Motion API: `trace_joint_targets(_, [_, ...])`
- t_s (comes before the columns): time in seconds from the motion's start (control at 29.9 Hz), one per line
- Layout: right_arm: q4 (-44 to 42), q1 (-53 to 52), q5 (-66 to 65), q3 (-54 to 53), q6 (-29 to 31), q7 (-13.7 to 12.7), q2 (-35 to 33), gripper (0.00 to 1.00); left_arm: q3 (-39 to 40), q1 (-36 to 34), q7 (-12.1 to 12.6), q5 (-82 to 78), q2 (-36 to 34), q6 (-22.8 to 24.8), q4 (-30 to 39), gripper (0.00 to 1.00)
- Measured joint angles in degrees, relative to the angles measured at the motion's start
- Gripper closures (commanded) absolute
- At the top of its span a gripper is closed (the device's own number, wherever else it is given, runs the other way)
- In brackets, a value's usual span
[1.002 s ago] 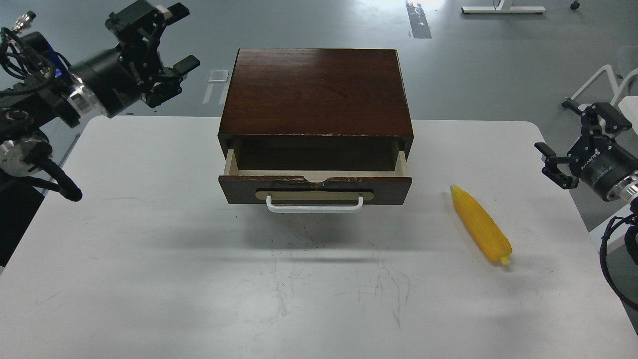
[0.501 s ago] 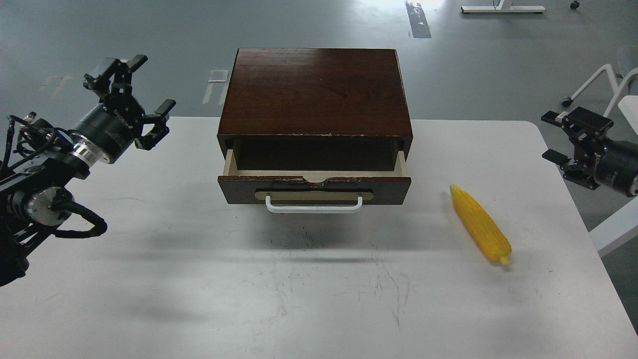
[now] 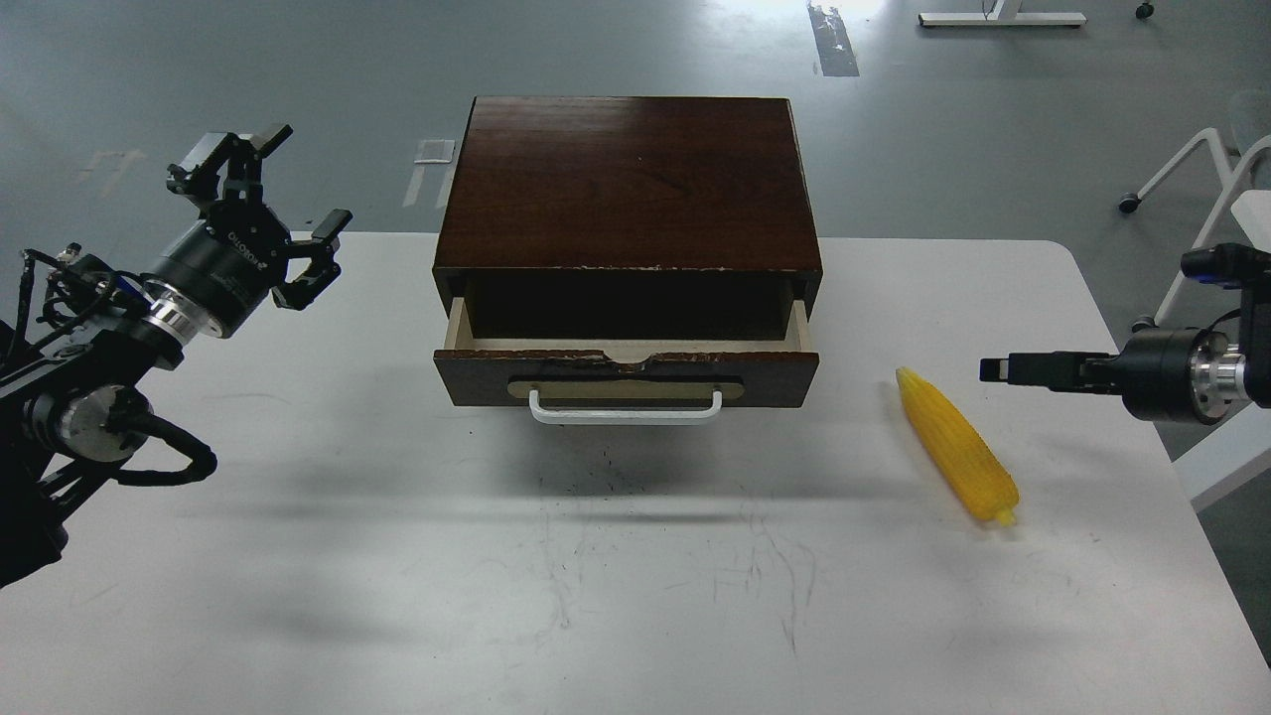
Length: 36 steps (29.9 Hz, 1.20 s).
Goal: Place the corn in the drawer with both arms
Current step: 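Move the right gripper down to the yellow corn and grasp it, then lift the corn with the right gripper and carry it over the open drawer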
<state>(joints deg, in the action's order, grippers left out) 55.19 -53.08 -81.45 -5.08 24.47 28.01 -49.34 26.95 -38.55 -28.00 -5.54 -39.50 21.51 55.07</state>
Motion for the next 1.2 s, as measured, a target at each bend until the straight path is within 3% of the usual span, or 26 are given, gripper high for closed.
trace_joint_targets(0.3, [-2.5,-1.9,-0.9,10.0,-7.1,0.0,4.4,0.01,0.1,0.4,0.0,0.0,-0.6,1.1,0.3,0.01])
trace_joint_targets(0.47, [-3.6,-2.0,-0.9,12.3,-9.1,0.0,7.3,0.08,0.1,0.6,0.0,0.0,-0.7,1.1,0.5,0.01])
trace_joint_targets(0.57, [-3.6,-2.0,-0.8,12.5,-9.2,0.0,7.8,0.19,0.1,0.6,0.0,0.0,-0.8,1.5,0.6,0.01])
trace_joint_targets(0.6, [-3.5,-1.9,-0.8,12.6,-9.2,0.0,7.8,0.27,0.1,0.6,0.0,0.0,-0.8,1.6,0.6,0.01])
trace_joint_targets(0.63, [-3.4,-1.7,-0.8,12.7,-9.2,0.0,7.9,0.45,0.1,0.6,0.0,0.0,-0.8,1.7,0.7,0.01])
trace_joint_targets(0.74, [-3.3,-1.5,-0.8,13.0,-9.2,0.0,7.9,0.73,0.1,0.6,0.0,0.0,-0.9,1.8,0.7,0.01])
trace_joint_targets(0.84, [-3.2,-1.6,-0.8,14.7,-9.2,0.0,7.8,0.86,0.1,0.6,0.0,0.0,-0.9,1.8,0.7,0.01])
trace_joint_targets(0.97, [-2.9,-2.0,-0.8,15.8,-9.1,0.0,7.1,0.99,0.2,0.6,0.0,0.0,-0.9,1.8,0.7,0.01])
trace_joint_targets(1.2, [0.3,-5.2,-0.5,15.5,-9.0,0.0,3.9,0.99,0.3,0.6,0.0,0.0,-1.0,1.8,0.7,0.01])
